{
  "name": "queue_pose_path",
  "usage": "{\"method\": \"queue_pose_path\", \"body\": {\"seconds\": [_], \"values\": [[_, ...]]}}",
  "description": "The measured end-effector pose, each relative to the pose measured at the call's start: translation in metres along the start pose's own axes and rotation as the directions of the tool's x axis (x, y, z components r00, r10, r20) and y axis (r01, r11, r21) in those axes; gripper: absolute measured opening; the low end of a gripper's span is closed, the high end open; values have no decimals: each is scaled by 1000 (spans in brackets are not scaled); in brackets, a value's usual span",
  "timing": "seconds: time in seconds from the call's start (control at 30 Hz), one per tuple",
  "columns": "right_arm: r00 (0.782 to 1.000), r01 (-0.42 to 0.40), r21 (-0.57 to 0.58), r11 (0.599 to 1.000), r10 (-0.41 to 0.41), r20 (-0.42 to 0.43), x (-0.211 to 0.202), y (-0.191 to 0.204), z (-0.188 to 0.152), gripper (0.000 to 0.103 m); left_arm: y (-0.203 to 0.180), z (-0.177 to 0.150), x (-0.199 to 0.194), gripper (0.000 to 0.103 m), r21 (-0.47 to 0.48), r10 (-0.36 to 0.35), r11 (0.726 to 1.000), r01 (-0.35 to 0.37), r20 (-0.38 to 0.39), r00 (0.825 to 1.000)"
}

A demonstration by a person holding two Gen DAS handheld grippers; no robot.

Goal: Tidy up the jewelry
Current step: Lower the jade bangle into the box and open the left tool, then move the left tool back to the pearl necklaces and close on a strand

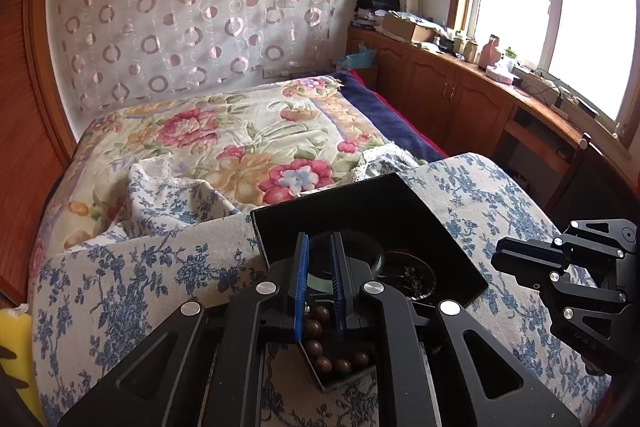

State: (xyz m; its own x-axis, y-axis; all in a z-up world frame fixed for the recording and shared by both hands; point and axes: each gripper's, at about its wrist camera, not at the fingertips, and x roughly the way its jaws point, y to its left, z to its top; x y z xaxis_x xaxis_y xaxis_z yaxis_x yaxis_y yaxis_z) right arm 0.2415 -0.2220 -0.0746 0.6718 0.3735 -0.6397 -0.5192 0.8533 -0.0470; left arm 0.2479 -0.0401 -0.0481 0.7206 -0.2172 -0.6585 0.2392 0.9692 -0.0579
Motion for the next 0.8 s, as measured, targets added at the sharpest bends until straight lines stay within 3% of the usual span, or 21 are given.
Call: {"method": "queue_pose_path", "body": {"seconds": [0.07,0.37,0.43,0.47,0.5,0.8], "values": [[1000,-6,7,1000,6,4,-9,4,-5,9,-2,-5,-11,16,2,-8,1000,8,8,1000],[999,-45,3,999,45,-22,-30,34,-35,9,-16,-43,-52,17,39,-21,999,20,8,1000],[998,-60,17,998,60,-36,-32,41,-44,20,-16,-51,-59,17,39,-19,999,19,2,1000],[997,-71,29,997,72,-42,-33,44,-49,31,-16,-56,-62,17,37,-21,999,21,0,1000],[996,-78,33,996,79,-46,-33,47,-51,32,-16,-62,-66,17,35,-23,999,24,-5,1000],[982,-145,15,989,146,-121,-34,79,-81,30,-11,-107,-87,17,15,-27,1000,27,-40,999]]}}
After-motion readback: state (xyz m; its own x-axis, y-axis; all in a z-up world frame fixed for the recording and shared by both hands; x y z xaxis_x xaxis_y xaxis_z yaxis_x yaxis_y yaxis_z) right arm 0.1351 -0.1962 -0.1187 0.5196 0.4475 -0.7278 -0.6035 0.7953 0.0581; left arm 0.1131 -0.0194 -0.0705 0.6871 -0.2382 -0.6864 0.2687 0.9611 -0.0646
